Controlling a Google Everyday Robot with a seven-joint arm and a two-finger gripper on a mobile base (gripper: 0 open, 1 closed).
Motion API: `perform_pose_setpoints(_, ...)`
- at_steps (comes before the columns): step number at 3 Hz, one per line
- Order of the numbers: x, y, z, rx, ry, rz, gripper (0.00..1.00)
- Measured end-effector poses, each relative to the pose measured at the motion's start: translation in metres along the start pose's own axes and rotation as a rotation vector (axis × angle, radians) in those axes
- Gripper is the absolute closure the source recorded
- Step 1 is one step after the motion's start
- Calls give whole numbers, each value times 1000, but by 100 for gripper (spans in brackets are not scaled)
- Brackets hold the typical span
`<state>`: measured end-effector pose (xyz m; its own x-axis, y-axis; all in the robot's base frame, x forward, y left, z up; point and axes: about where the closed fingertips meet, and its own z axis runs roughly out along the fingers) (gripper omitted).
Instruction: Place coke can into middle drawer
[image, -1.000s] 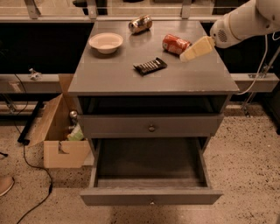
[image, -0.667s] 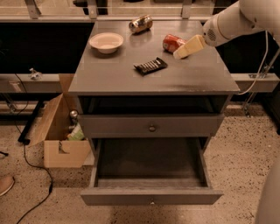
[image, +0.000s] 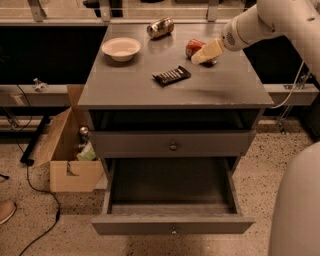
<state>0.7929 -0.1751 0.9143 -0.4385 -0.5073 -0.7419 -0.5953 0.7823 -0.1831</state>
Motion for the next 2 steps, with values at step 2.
perform_pose_setpoints(2,-4,-17,53,28,11,17,0)
